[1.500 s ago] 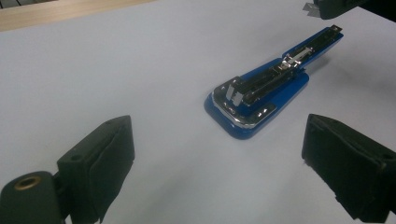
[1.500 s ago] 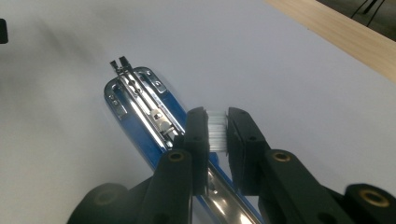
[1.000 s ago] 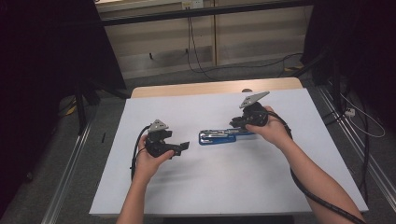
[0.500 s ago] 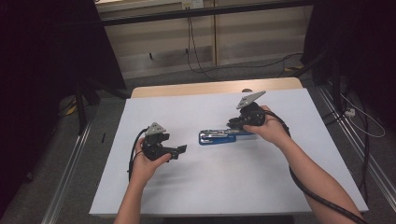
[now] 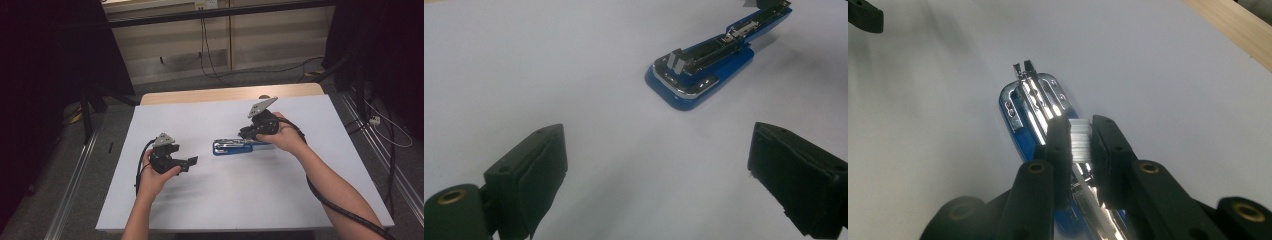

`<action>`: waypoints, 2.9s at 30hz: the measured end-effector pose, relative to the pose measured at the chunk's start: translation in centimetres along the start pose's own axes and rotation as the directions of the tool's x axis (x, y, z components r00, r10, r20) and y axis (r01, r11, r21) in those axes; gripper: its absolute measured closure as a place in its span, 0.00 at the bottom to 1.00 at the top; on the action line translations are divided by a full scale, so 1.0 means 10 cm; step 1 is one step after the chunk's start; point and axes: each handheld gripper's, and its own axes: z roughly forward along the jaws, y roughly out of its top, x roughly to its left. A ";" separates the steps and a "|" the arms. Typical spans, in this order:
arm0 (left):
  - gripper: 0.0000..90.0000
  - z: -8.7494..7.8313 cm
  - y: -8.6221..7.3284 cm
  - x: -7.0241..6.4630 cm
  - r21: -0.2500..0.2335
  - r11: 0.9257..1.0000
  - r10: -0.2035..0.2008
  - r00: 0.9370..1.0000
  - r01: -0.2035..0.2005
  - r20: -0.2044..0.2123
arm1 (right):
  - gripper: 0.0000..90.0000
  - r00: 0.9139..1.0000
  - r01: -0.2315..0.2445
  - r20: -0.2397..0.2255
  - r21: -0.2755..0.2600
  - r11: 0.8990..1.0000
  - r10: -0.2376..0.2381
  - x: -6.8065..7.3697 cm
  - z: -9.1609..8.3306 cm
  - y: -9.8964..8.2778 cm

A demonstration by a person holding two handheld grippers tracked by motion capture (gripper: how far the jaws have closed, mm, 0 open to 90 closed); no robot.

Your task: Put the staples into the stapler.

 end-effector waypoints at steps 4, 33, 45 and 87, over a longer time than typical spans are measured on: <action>0.10 -0.02 0.00 0.01 -0.003 1.000 -0.002 1.000 0.002 -0.003 | 0.88 1.000 0.008 -0.012 0.002 1.000 -0.008 0.00 0.03 0.01; 0.10 -0.08 -0.03 0.04 -0.016 1.000 -0.013 1.000 0.013 -0.012 | 0.88 0.995 0.050 -0.082 0.015 0.999 -0.049 0.05 0.21 0.13; 0.10 -0.08 -0.04 0.05 -0.014 1.000 -0.018 1.000 0.017 -0.013 | 0.88 0.994 0.061 -0.096 0.039 0.997 -0.057 0.02 0.25 0.14; 0.10 -0.11 -0.05 0.08 -0.021 0.999 -0.026 1.000 0.026 -0.016 | 0.88 0.976 0.170 -0.166 0.177 0.969 -0.141 0.00 0.45 0.42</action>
